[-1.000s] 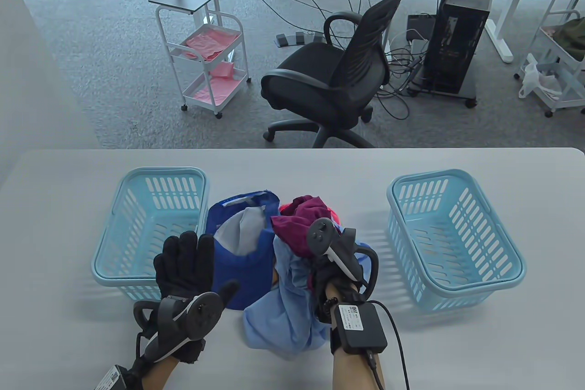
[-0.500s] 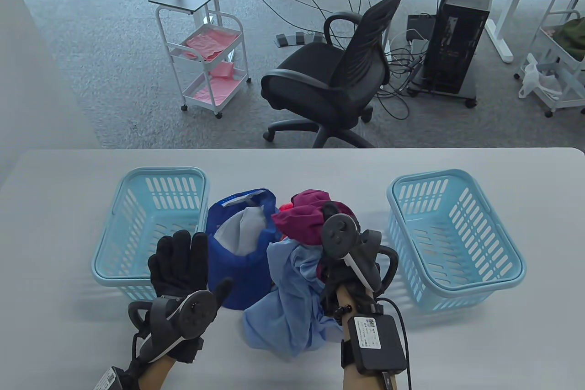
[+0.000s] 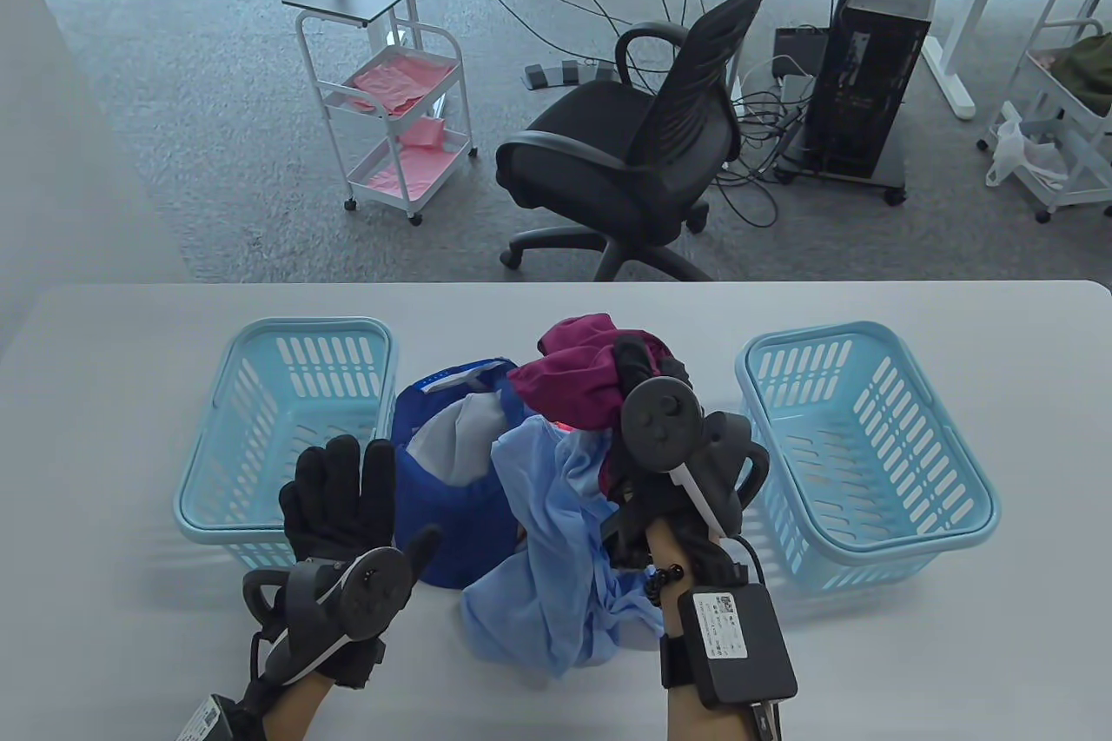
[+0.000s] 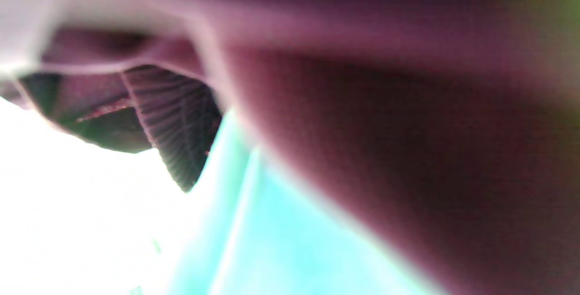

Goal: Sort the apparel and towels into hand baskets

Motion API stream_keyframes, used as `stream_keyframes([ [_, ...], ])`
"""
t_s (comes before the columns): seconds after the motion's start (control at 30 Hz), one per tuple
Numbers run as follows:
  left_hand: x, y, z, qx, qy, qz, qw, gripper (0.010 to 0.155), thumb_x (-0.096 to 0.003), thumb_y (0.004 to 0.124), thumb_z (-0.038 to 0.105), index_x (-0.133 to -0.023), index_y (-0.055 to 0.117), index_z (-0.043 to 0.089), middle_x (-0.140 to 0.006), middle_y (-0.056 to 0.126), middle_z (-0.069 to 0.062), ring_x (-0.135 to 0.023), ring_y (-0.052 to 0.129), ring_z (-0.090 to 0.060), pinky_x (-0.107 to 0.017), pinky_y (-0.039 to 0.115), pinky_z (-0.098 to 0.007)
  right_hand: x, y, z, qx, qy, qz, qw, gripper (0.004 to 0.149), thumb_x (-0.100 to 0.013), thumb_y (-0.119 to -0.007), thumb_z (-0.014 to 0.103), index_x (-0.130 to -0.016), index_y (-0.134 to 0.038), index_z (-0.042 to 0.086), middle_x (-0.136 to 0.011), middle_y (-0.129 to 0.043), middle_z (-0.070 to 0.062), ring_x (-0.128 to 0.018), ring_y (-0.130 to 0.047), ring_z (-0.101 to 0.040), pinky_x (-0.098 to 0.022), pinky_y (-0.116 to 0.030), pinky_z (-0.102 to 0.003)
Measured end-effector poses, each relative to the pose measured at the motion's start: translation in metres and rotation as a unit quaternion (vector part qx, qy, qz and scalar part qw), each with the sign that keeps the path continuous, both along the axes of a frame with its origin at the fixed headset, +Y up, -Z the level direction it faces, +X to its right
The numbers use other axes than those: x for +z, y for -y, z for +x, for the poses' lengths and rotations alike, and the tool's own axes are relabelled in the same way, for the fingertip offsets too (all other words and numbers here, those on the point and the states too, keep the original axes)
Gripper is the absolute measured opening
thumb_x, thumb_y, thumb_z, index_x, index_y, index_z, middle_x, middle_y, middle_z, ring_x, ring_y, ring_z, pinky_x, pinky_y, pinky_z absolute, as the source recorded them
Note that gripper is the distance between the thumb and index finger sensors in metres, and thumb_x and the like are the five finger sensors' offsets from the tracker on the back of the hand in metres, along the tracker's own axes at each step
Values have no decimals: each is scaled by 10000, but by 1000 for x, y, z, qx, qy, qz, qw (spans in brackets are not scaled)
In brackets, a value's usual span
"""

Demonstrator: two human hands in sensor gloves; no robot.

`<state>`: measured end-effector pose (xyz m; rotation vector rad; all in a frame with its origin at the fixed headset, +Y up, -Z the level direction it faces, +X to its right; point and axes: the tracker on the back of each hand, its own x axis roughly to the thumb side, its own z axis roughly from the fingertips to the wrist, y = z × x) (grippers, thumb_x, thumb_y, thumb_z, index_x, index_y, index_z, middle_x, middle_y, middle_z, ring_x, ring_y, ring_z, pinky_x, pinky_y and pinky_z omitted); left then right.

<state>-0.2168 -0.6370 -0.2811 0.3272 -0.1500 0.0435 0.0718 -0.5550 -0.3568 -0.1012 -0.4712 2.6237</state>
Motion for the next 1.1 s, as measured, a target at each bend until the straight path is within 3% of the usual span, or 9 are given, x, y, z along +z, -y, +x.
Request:
stream_keyframes([
  [0.37, 0, -5, -2, 8, 0, 9, 1000, 933, -476, 615, 639, -1137, 178, 146, -1176, 272, -325, -1048, 398, -656, -725, 428, -736, 1, -55, 2, -17, -3, 61, 998, 666, -390, -852, 194, -964, -542, 330, -980, -640, -259, -749, -880, -553, -479, -905, -609],
  [0.7, -2, -6, -8, 13, -11, 8, 1000, 931, -477, 616, 637, -1137, 176, 150, -1178, 270, -324, -1049, 399, -656, -726, 429, -737, -9, -91, 5, -12, 0, 83, 997, 640, -395, -856, 225, -958, -572, 334, -986, -642, -255, -757, -875, -549, -487, -893, -615],
  [0.93, -2, -7, -7, 7, -12, 13, 1000, 930, -477, 616, 637, -1137, 177, 150, -1178, 270, -323, -1050, 399, -655, -727, 429, -736, -7, -110, 59, 35, 78, 76, 993, 644, -398, -856, 211, -962, -570, 332, -988, -634, -265, -751, -871, -559, -483, -888, -618],
  [1.1, 0, -6, -4, -1, -11, 13, 1000, 929, -478, 617, 636, -1138, 179, 151, -1179, 273, -320, -1051, 399, -657, -727, 431, -736, -11, -87, 115, 83, 159, 9, 984, 651, -401, -858, 207, -971, -564, 320, -978, -642, -280, -730, -883, -563, -466, -897, -608],
])
